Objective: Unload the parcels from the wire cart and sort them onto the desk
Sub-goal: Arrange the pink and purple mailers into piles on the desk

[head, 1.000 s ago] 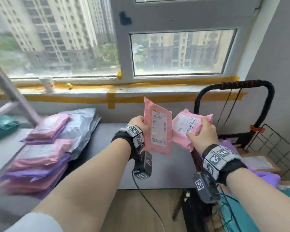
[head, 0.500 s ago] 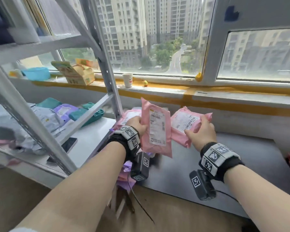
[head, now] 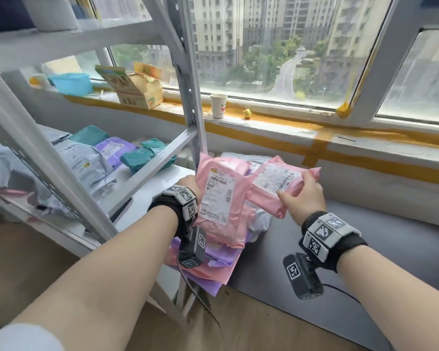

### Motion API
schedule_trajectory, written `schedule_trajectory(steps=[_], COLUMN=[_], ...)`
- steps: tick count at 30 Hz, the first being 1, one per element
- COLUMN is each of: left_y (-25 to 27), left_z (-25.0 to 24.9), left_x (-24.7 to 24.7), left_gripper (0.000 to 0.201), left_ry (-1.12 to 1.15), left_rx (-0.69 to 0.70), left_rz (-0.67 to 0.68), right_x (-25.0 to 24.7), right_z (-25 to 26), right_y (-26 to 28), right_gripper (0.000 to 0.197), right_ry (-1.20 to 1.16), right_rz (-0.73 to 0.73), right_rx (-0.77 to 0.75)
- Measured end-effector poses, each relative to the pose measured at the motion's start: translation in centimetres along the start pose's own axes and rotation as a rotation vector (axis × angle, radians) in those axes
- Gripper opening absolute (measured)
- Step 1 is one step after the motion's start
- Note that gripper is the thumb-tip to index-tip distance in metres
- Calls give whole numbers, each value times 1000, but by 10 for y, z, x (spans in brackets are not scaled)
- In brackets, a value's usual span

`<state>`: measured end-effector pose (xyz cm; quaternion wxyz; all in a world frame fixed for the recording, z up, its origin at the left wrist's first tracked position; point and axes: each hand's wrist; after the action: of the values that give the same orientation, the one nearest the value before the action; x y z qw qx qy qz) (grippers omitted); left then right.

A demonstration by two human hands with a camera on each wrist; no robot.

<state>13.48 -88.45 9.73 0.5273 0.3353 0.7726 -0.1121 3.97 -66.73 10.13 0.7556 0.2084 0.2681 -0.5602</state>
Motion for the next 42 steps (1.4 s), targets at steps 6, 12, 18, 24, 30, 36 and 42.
schedule_trajectory(steps=[6,12,18,24,30,36,42], left_y=[-4,-15,-22,-12,-5,-2,4], left_z=[11,23,32,55,66,70,72], left_x=[12,24,25,48,44,42,48], left_gripper=[72,24,47,50,49,46,47], left_ry=[-165,-142,-322,-280,153,228,96], left_rx=[-68,-49,76,62,-218,-125,-38], left_rz=[160,133,73,171,60,99,129], right_x=[4,16,22,59,109,117,124], right_z=[-7,-6,-2,12,5,-3,5], right_y=[-16,-19,-24,-11,18,27,26], right_gripper=[65,74,71,69,59,18,45], right_ry=[0,-50,-140,-247,-218,-60,-93], right_rz=[11,-19,-121,-26,234,331,453], right_rx=[22,-22,-47,-27,-20,-25,88])
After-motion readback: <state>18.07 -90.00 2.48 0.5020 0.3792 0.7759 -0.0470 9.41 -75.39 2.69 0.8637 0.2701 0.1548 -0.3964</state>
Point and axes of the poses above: each hand's wrist, its own y-axis away from the middle knuckle, its own x-axis out of the palm, z = x × y, and after that the axes turned 3 degrees about y, right-handed
